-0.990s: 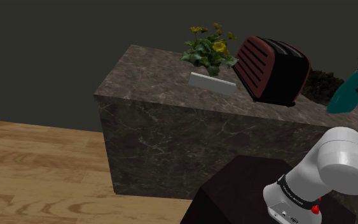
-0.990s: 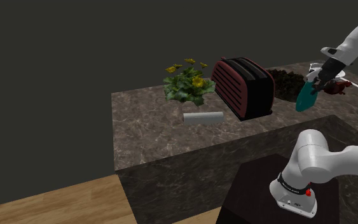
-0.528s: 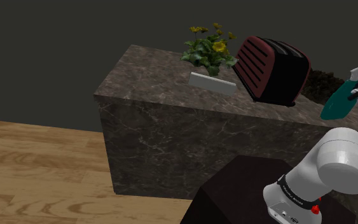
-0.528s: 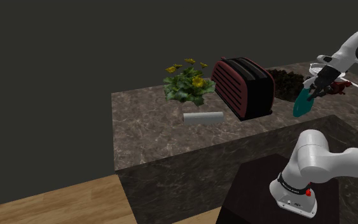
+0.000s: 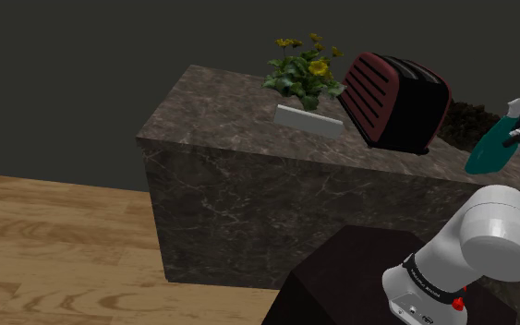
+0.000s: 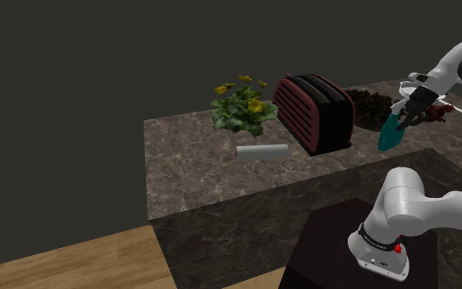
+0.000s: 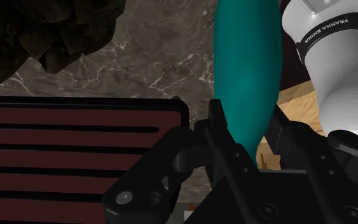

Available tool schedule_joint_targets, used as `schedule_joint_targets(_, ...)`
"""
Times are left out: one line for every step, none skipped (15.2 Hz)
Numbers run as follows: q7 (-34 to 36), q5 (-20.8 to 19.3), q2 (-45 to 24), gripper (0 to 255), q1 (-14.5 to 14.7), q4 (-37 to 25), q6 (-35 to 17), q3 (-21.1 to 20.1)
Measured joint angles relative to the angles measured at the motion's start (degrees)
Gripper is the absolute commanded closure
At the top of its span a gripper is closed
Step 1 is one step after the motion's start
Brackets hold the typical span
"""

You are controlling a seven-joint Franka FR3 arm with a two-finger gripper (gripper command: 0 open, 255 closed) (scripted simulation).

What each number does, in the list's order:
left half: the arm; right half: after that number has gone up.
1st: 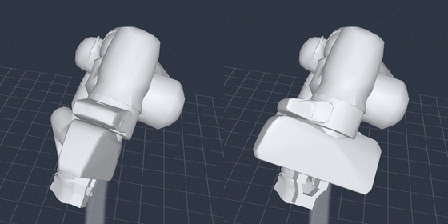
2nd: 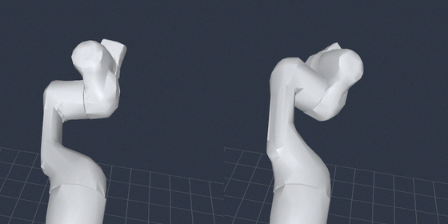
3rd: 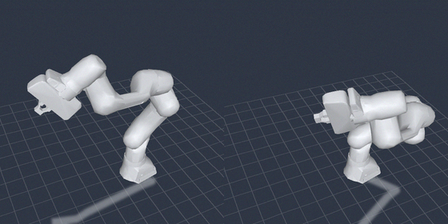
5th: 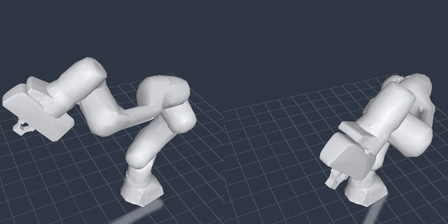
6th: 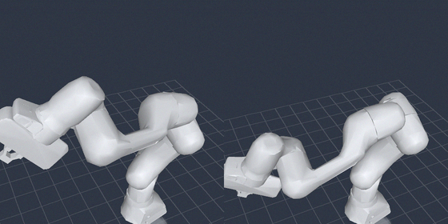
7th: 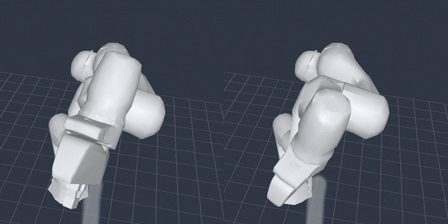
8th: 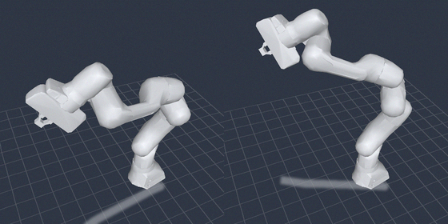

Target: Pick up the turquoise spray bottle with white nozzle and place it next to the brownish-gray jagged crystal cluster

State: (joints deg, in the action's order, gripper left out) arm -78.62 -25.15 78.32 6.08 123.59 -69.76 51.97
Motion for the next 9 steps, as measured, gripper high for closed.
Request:
schedule_joint_targets(-0.01, 0.0, -0.01, 0, -0.01, 0.0, 0.01, 0.01)
schedule_joint_targets(-0.03, -0.05, -0.04, 0, 0.0, 0.06, 0.08, 0.1)
schedule_joint_targets(-0.03, -0.08, -0.04, 0, -0.01, 0.12, 0.12, 0.15)
schedule_joint_targets(-0.04, -0.1, -0.05, 0, -0.01, 0.14, 0.14, 0.17)
schedule_joint_targets(-0.04, -0.11, -0.05, 0, 0.0, 0.14, 0.15, 0.19)
schedule_joint_targets(-0.04, -0.11, -0.05, 0, 0.0, 0.15, 0.15, 0.2)
schedule_joint_targets(-0.04, -0.14, -0.04, 0, -0.01, 0.2, 0.12, 0.23)
schedule_joint_targets(-0.17, 0.12, -0.55, 0, 0.38, -1.0, 0.71, 0.02)
schedule_joint_targets(-0.54, 0.32, -1.31, 0, 0.96, -2.97, 1.72, -0.13)
